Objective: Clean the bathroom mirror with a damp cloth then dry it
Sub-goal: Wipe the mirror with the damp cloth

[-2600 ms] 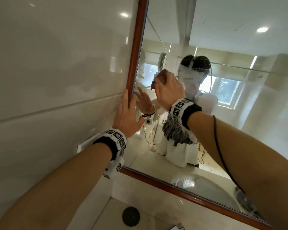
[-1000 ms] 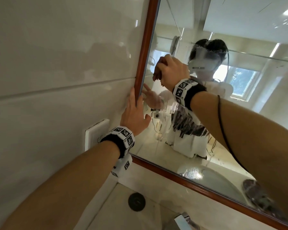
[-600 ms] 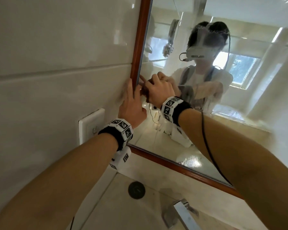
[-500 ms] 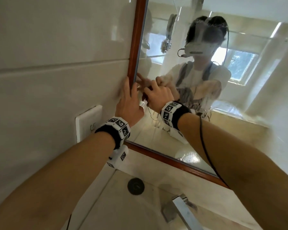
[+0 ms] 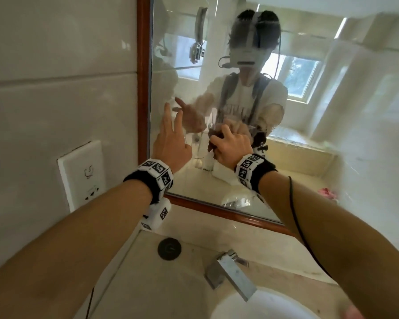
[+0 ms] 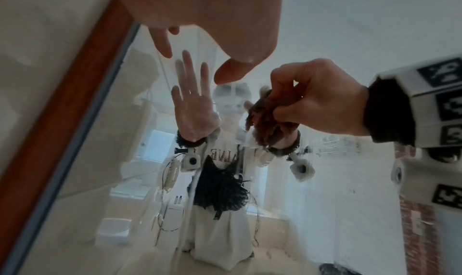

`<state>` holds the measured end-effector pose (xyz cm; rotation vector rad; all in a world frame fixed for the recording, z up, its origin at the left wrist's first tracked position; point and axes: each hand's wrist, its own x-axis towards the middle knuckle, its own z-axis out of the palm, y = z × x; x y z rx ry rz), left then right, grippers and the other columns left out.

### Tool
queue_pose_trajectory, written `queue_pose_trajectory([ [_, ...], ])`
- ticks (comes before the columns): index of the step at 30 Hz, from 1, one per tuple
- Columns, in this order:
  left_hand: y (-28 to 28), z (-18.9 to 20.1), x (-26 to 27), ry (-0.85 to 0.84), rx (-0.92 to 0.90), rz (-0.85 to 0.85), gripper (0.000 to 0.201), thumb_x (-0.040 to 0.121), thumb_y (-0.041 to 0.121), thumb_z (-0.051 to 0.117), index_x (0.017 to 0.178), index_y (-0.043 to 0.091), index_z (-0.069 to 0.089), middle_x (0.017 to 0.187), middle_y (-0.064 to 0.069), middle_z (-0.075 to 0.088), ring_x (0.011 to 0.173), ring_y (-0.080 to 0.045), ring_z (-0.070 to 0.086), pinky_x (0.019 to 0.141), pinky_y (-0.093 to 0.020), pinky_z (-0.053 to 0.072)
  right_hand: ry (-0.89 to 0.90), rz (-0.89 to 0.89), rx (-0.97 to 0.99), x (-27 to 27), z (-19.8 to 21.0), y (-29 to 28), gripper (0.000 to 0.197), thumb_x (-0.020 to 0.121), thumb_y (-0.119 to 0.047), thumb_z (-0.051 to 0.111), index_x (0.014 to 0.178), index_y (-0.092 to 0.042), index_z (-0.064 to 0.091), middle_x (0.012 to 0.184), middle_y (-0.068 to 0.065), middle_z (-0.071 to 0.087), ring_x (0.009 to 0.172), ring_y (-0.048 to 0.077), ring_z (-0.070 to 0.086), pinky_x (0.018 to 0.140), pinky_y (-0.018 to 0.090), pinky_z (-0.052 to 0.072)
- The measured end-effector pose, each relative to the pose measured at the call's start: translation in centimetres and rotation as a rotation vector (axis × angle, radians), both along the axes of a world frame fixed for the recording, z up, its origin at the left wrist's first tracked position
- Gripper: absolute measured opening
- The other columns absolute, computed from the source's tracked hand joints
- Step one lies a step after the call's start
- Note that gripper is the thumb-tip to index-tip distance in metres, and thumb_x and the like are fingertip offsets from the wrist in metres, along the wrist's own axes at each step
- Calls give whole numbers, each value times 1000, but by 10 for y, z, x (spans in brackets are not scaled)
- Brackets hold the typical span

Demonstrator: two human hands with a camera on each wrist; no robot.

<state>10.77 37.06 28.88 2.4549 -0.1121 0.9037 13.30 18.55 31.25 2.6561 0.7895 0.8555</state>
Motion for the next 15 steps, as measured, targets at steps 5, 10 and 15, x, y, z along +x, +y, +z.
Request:
queue_pose_trajectory([
  [5, -31, 5, -1, 9, 32, -42, 87, 83, 12, 67, 155, 12, 16, 165, -11, -9, 152, -31, 3, 107, -46, 44, -28, -57, 40, -11, -1, -53, 26, 75, -23, 71, 98, -14, 63, 102, 19, 56, 60, 34, 58, 51, 44, 53],
  [10, -55, 10, -3, -30, 29, -113, 87, 84, 7, 67, 155, 13, 17, 166, -8, -8, 152, -30, 6, 105, -44, 47, -89, -153, 66, -32, 3, -112, 25, 77, -26, 61, 98, -13, 64, 99, 20, 57, 69, 38, 58, 54, 42, 51],
  [15, -57, 12, -5, -56, 24, -143, 90, 81, 3, 70, 154, 16, 19, 166, -5, -8, 152, -29, 5, 105, -44, 47, -49, -235, 109, -37, 2, -139, 27, 79, -26, 51, 101, -12, 60, 114, 19, 55, 73, 37, 59, 53, 36, 47],
])
